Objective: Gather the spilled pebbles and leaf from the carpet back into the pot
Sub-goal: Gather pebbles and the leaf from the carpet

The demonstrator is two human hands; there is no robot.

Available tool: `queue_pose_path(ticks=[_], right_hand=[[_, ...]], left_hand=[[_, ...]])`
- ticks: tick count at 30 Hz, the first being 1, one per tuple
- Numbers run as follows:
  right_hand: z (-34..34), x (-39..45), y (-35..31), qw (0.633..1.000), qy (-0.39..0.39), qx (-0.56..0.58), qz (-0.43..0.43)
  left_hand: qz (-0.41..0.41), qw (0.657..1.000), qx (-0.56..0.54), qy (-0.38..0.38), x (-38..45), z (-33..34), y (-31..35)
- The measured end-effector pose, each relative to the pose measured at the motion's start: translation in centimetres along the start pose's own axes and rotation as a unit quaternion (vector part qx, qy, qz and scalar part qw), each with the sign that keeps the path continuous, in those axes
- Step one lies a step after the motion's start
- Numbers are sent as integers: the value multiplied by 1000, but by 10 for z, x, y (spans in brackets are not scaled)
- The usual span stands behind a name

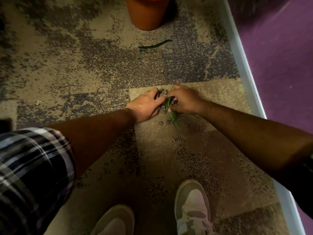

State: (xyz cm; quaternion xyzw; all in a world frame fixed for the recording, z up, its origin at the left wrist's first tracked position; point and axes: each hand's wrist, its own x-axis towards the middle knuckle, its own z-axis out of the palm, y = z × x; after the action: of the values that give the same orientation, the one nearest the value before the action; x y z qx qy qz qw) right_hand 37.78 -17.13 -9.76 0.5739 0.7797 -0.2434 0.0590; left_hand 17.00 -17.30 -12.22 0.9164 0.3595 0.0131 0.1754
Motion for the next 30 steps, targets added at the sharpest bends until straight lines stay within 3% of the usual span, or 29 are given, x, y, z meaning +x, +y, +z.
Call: queue_pose_path(ticks=[16,22,25,27,30], right_hand=[[-7,4,11,998,8,57,9],[-4,5,4,997,54,18,51],[-9,5,0,986,84,91,109],[-14,7,1,946,90,256,176],[-25,14,5,809,62,544,215]], left_hand=[[-53,998,1,-40,11,0,5],[-65,997,-13,-26,14,-4,2],[-70,997,-9,-31,13,-4,3],[-89,995,-23,-24,11,-5,3],[-154,981,-115,8,7,-5,0]])
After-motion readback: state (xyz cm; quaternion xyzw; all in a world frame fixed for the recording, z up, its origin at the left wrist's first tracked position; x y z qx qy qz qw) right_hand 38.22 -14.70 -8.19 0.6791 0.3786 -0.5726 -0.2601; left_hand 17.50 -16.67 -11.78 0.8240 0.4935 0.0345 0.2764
